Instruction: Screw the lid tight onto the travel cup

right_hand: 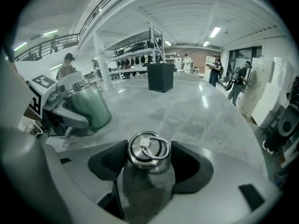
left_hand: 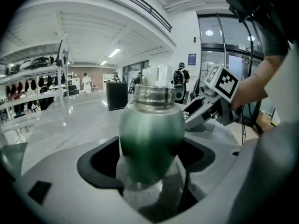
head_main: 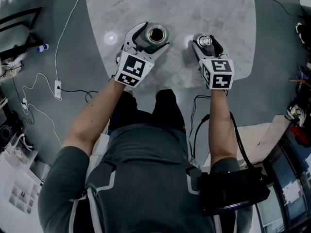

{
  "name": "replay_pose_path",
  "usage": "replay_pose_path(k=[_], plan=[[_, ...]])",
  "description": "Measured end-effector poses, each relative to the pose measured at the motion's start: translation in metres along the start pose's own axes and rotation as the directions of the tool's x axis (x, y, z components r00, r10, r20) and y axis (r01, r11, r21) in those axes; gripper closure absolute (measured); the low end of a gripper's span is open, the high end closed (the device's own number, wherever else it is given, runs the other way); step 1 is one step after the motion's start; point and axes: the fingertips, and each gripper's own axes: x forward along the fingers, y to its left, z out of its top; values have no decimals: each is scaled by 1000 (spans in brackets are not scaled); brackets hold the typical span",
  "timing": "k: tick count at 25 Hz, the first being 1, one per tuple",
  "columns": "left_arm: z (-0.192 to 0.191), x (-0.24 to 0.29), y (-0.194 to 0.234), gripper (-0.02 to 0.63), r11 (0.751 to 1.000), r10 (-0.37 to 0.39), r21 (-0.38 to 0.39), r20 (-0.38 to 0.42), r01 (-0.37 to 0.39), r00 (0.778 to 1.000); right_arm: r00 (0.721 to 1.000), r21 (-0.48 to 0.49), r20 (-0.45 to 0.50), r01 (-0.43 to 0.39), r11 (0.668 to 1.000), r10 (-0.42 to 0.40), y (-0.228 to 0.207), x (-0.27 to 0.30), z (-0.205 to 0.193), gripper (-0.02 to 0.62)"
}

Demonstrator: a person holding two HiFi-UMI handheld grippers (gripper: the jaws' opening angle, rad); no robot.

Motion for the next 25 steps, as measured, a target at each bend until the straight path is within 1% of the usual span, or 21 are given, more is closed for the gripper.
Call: replay_pose_path(k=[1,2,9,15,18,21,23,25], plan=[[1,1,-1,229,1000,0,11,8,0,1000,1000,0,5,-1,1000,1,0,0,0,294],[2,2,-2,229,1000,0,18,16,0,1000,1000,-1,11,0,1000,0,0,1,0,307],[4,4,-4,229,999,14,32,40,-16,999,999,4,43,-4,1000,4,-2,0,3,308],[6,-4,-8,232,999,-20,41,30,19,999,999,1,40,-20,1000,20,3,-6,8,310],[19,-21,-14,232,999,-34,43,37,33,999,997,1,66,-33,999,33,11,-24,21,310],[37,-49,-18,232,998,-53,38,40,52,998,995,6,89,-52,999,51,28,-49,38,310],[47,-69,-14,232,997,-64,35,35,62,997,992,6,105,-71,997,70,43,-62,52,310],[57,-85,-5,232,996,-68,52,27,66,997,987,-13,132,-90,996,91,57,-73,72,311]])
